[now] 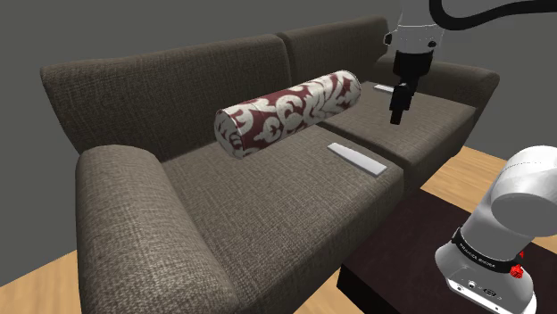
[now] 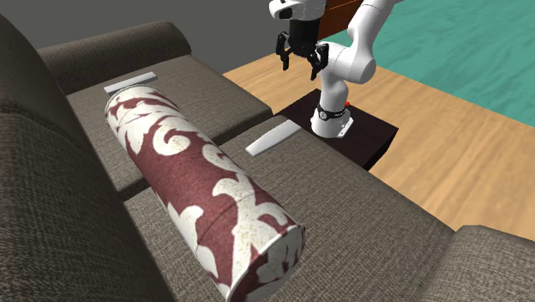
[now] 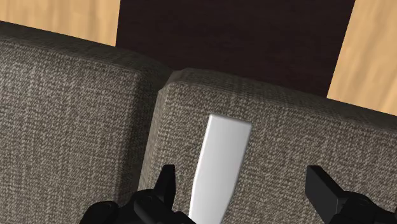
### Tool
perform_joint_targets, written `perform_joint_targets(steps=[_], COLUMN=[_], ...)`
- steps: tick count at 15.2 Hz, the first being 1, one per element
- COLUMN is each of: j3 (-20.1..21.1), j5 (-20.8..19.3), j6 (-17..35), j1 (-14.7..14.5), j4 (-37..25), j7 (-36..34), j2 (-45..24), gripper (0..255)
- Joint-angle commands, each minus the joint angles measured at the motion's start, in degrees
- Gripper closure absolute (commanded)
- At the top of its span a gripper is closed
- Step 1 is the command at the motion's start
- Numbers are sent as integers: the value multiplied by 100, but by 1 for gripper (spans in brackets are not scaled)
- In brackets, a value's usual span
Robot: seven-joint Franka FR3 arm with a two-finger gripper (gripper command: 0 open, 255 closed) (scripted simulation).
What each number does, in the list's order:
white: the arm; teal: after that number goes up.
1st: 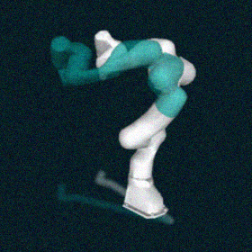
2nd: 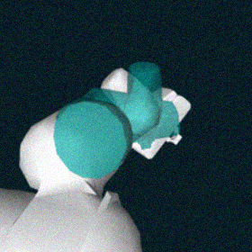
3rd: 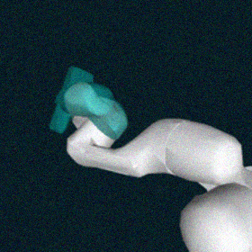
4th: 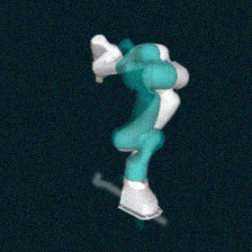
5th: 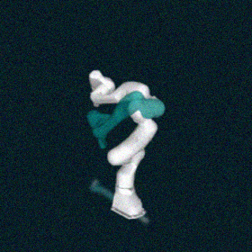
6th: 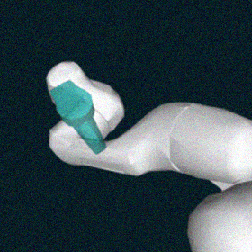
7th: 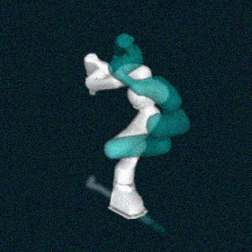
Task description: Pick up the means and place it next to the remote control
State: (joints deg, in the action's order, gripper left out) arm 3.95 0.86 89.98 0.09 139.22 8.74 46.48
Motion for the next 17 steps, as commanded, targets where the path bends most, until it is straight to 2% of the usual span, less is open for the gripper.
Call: perform_joint_targets(steps=[1,8,15,17], j3=[0,186,358,364], j5=[0,165,234,234], j6=[0,1606,3232,3345], j1=[0,196,413,416], j4=[0,627,824,873], j7=[0,-610,-1211,-1223], j2=[0,-828,-2101,-2162], gripper=[0,0,0,0])
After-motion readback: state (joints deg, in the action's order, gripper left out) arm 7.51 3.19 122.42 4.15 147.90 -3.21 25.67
